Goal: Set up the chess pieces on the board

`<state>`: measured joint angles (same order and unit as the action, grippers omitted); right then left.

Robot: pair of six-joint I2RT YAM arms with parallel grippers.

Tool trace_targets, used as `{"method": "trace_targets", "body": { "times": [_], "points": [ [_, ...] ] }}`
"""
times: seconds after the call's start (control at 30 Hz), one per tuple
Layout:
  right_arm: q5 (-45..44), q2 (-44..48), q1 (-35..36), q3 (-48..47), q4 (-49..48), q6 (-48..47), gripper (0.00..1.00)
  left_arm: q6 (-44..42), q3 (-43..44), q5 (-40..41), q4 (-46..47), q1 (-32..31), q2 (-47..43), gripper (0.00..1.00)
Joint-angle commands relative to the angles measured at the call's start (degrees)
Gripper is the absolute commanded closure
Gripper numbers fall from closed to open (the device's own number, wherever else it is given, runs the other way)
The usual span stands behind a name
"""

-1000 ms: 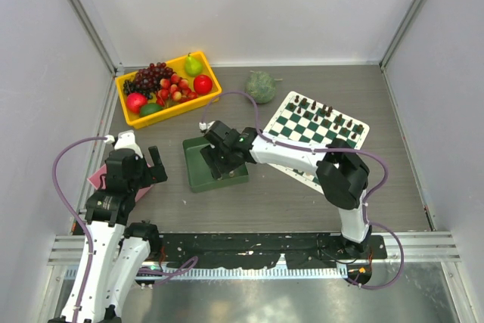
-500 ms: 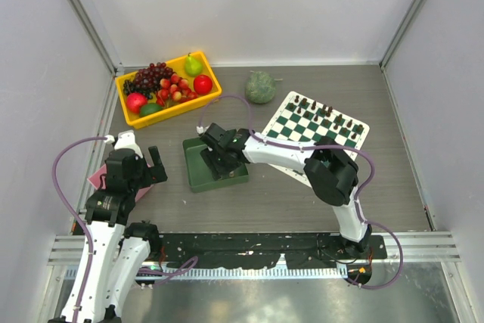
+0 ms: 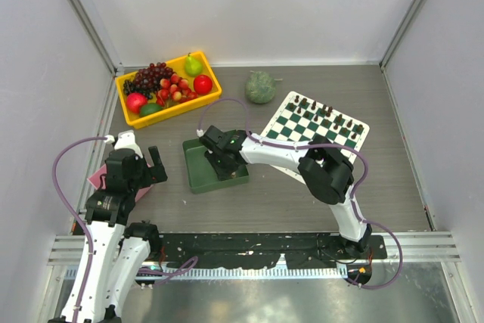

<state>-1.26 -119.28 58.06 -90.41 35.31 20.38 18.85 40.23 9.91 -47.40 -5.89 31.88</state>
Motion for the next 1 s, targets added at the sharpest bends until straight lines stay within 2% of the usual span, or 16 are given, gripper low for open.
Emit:
{"method": "trace_targets", "body": {
  "times": [0.0,0.2,0.47,0.63,0.87,0.97],
  "points": [
    [-1.29,4.23,0.39,-1.44,-1.47,-0.43,0.75,-0.31,0.91,0.55,1.34,-0.09,-0.06,0.01],
    [-3.75,7.74,0.47,-1.26,-2.09,-0.61,0.79,-0.31,0.91,0.55,1.34,-0.09,-0.06,0.01],
    [-4.19,9.86,0.47,-1.7,-2.62,-0.52,0.79,-0.31,0.91,0.55,1.34,-0.09,-0.06,0.01],
    [-3.31,10.39,0.21,-1.79,-2.7,-0.08,0.79,-0.31,0.91,0.55,1.34,0.0,-0.06,0.01],
    [3.54,13.2,-1.72,0.85,-5.25,-1.75,0.79,-0.31,0.91,0.55,1.34,0.0,-0.15,0.01],
    [1.62,13.03,-2.52,1.38,-5.25,-1.57,0.79,-0.31,0.99,0.46,1.34,0.0,-0.15,0.01]
  ]
}}
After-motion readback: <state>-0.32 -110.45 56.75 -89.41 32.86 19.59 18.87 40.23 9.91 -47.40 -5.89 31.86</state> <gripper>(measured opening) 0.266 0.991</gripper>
